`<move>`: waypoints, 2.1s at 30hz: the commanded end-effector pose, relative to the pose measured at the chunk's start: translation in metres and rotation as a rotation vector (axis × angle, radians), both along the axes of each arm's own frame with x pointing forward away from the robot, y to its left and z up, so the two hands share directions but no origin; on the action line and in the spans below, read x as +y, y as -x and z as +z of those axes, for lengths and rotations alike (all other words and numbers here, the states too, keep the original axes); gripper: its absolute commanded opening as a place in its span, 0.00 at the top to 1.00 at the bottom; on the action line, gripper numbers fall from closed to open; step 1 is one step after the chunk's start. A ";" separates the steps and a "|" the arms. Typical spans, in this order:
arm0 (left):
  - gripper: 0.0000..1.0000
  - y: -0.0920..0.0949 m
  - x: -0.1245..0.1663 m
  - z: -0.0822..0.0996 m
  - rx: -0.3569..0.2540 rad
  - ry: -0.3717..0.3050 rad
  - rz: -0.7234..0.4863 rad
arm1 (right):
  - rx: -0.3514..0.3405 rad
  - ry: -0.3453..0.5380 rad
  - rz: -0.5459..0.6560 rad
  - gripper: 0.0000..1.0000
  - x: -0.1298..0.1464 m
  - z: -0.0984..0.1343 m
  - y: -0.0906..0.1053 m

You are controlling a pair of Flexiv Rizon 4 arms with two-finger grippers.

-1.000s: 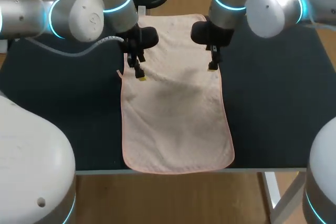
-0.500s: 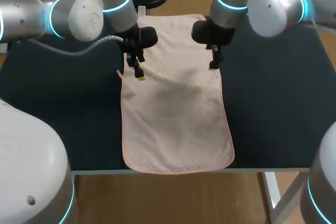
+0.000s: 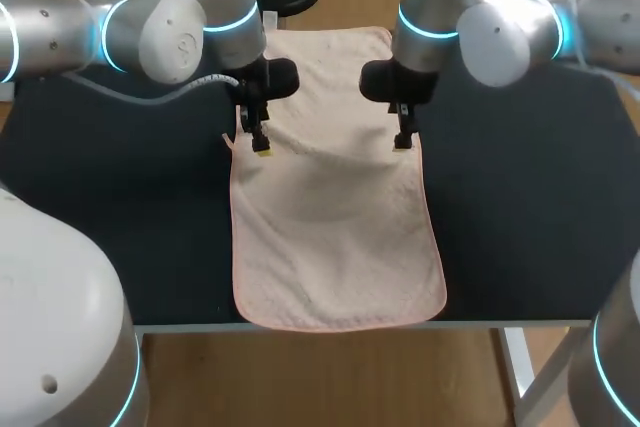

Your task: Fold the towel

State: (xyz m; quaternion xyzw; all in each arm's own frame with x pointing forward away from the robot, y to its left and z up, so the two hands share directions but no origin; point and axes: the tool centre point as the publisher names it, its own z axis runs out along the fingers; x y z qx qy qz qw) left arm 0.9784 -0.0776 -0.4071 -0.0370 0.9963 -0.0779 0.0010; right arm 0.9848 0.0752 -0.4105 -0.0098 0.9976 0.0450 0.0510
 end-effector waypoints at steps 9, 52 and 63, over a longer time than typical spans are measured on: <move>0.00 0.000 0.003 -0.008 0.024 -0.022 0.009 | 0.008 0.028 0.022 0.00 0.001 -0.024 -0.023; 1.00 -0.005 0.001 -0.041 0.017 0.010 -0.041 | 0.060 0.039 -0.035 1.00 -0.009 -0.033 -0.014; 1.00 -0.002 0.005 -0.018 -0.023 0.021 -0.039 | 0.059 0.029 -0.042 1.00 -0.011 -0.025 -0.006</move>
